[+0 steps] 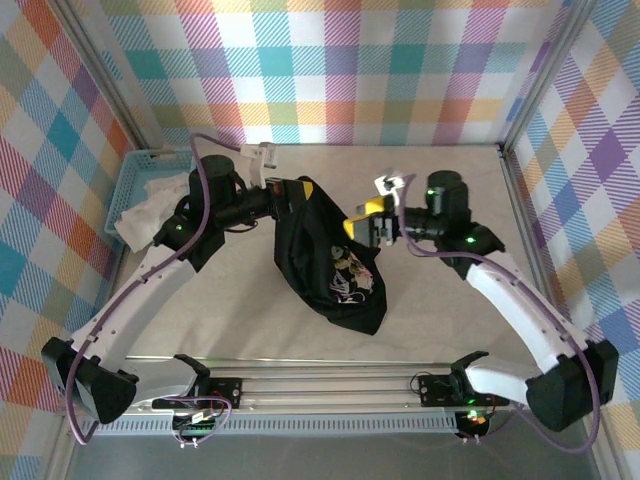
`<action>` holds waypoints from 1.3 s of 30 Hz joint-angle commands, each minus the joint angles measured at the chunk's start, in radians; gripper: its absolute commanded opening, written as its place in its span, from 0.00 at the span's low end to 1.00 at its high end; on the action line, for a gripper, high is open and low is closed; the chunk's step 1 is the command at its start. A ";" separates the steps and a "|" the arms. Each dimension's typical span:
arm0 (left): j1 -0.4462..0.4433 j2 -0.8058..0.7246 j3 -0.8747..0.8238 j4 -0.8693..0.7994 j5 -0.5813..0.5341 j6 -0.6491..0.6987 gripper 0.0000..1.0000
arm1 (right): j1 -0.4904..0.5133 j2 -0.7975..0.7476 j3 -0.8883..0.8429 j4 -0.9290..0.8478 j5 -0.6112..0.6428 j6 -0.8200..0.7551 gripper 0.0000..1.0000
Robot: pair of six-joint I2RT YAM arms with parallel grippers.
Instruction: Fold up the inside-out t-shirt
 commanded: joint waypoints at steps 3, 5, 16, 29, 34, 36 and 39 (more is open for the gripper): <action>-0.008 -0.005 0.056 -0.004 -0.012 0.000 0.00 | 0.093 0.139 0.011 0.157 0.004 -0.004 0.68; -0.008 -0.001 0.066 -0.007 -0.027 -0.005 0.00 | 0.102 0.199 0.034 0.184 -0.019 0.021 0.54; 0.017 0.146 0.240 -0.199 -0.465 0.075 0.00 | 0.066 0.106 0.083 0.160 -0.266 0.097 0.00; 0.048 0.035 0.011 -0.150 -0.406 0.150 0.60 | -0.056 0.177 0.192 0.220 -0.350 0.298 0.00; -0.027 -0.092 -0.228 0.060 -0.097 0.130 0.66 | -0.066 0.220 0.244 0.194 -0.341 0.324 0.00; -0.077 -0.100 -0.262 0.040 -0.092 0.169 0.66 | -0.068 0.229 0.260 0.185 -0.336 0.332 0.00; -0.126 -0.091 -0.292 -0.029 -0.186 0.203 0.71 | -0.071 0.240 0.283 0.169 -0.335 0.338 0.00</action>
